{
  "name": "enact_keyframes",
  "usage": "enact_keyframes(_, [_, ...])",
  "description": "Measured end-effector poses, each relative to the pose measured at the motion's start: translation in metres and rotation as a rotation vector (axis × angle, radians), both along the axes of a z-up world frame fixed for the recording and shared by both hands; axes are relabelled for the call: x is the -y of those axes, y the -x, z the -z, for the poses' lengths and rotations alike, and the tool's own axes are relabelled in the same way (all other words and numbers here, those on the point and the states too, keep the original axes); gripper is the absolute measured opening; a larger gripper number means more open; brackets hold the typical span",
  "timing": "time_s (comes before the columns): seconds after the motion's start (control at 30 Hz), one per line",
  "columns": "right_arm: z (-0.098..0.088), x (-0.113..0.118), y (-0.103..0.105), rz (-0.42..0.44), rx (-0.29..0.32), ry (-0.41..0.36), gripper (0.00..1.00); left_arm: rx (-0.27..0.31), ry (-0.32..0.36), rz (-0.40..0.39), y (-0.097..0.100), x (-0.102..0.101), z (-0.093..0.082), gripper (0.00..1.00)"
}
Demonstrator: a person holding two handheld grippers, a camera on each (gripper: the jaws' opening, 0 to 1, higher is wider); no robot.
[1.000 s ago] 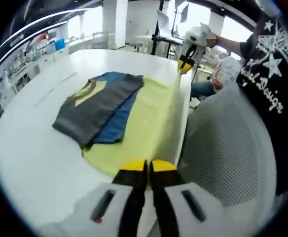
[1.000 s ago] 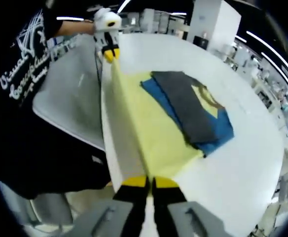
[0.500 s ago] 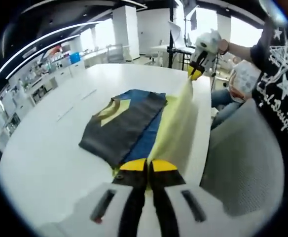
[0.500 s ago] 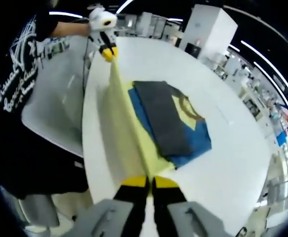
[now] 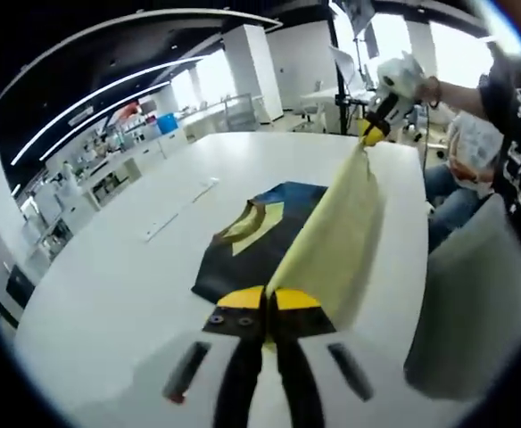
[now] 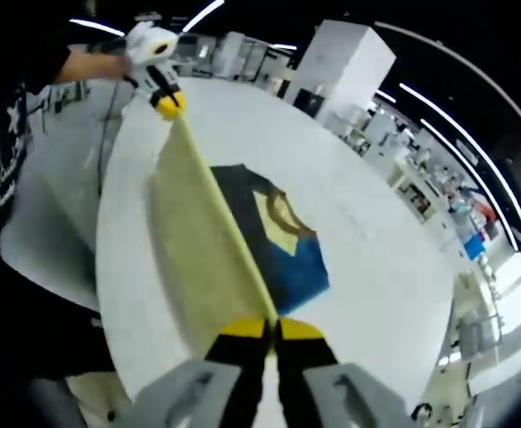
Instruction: Fold the garment on the visible template until the final outline fits inside the template.
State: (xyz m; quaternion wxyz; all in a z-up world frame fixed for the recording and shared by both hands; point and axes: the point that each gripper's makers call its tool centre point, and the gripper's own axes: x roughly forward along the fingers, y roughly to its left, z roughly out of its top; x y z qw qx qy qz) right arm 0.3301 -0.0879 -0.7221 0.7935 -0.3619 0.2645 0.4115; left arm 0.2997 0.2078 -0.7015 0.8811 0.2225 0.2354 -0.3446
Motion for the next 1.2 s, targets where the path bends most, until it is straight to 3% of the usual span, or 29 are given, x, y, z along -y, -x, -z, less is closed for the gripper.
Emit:
enact_keyframes(0.27, [-0.021,-0.002,-0.036,0.077,0.098,-0.017,0.00,0.074,0.000,-0.041,-0.025,-0.004,-0.016,0.00])
enact_keyframes(0.6, [-0.028,-0.008,-0.069,0.084,0.185,0.035,0.00,0.139,0.014,-0.098,-0.055,-0.015,-0.029,0.00])
enact_keyframes(0.77, [-0.027,-0.010,-0.086,0.097,0.208,0.065,0.00,0.143,0.003,-0.117,-0.073,-0.018,-0.025,0.00])
enact_keyframes(0.83, [-0.025,-0.013,-0.091,0.081,0.214,0.081,0.00,0.133,0.042,-0.186,-0.083,-0.020,-0.025,0.00])
enact_keyframes(0.93, [-0.019,-0.013,-0.102,0.077,0.231,0.116,0.00,0.142,0.038,-0.192,-0.092,-0.020,-0.021,0.00])
enact_keyframes(1.2, [-0.008,-0.017,-0.121,0.079,0.231,0.142,0.00,0.082,0.077,-0.240,-0.115,-0.029,-0.001,0.00])
